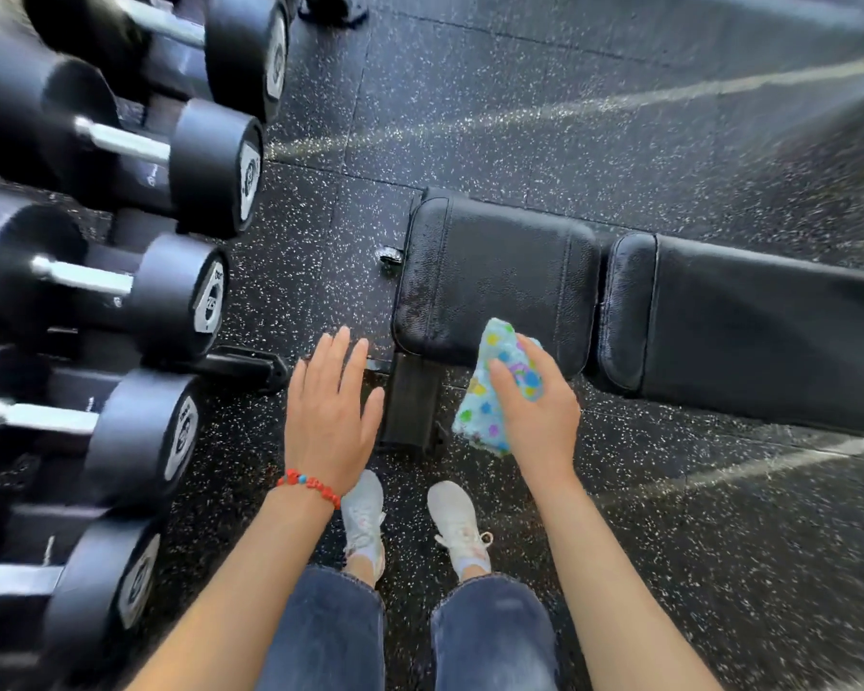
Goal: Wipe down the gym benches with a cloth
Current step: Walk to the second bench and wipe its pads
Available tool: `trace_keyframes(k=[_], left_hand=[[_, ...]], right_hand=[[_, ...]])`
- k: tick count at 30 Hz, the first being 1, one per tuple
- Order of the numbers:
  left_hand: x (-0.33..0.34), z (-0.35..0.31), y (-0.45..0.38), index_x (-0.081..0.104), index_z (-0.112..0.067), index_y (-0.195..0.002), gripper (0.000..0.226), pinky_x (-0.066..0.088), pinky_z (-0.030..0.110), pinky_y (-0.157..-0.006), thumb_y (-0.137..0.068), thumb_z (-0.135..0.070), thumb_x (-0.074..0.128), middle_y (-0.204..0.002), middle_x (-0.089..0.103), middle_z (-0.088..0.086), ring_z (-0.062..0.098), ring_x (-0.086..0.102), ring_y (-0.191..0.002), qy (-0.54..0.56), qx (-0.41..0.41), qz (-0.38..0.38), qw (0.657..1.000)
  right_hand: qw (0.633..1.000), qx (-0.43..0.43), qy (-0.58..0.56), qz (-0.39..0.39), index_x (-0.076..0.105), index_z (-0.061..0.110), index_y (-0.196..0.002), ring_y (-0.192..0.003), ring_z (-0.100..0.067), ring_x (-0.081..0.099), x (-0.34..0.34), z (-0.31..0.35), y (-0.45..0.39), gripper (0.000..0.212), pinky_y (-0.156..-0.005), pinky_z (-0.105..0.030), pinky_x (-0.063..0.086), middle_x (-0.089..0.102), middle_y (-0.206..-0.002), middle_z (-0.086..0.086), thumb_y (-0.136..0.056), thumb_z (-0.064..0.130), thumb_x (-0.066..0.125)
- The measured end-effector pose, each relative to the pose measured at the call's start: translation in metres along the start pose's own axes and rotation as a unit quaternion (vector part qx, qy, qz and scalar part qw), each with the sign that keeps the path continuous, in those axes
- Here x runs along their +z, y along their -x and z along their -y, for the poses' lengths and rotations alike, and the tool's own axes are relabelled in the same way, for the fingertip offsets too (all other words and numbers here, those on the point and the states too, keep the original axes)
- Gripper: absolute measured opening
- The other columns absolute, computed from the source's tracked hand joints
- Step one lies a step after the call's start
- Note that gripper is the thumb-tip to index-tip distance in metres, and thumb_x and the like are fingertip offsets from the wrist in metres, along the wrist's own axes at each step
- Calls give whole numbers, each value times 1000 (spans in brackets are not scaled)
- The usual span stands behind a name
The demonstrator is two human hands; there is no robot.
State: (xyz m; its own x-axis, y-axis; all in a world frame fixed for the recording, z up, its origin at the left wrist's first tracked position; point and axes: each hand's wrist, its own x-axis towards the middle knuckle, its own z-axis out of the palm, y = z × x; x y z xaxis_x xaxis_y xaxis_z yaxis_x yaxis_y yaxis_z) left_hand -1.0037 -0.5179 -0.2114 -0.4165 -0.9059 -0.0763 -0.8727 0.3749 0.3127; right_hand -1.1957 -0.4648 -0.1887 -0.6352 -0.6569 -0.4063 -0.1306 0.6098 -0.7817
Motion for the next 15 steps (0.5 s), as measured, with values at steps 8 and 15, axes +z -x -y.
trace_keyframes(k=[8,15], left_hand=[[-56,-48,62,54,0,-127,51,38,56,-98,-91,-31,37,-137,48,20,38,45,-126,21,-110,-69,991],[-110,-59,142,50,-4,-129,60,39,53,-98,-100,-42,14,-137,49,18,32,38,-128,17,-213,-126,969]], right_hand=[[995,-65,9,69,59,28,-119,-97,-5,54,-36,45,45,38,-85,-17,39,56,-100,19,-82,28,68],[974,-137,44,173,59,26,-120,-96,-5,52,-39,83,108,38,-82,-17,36,54,-99,21,-83,25,68]])
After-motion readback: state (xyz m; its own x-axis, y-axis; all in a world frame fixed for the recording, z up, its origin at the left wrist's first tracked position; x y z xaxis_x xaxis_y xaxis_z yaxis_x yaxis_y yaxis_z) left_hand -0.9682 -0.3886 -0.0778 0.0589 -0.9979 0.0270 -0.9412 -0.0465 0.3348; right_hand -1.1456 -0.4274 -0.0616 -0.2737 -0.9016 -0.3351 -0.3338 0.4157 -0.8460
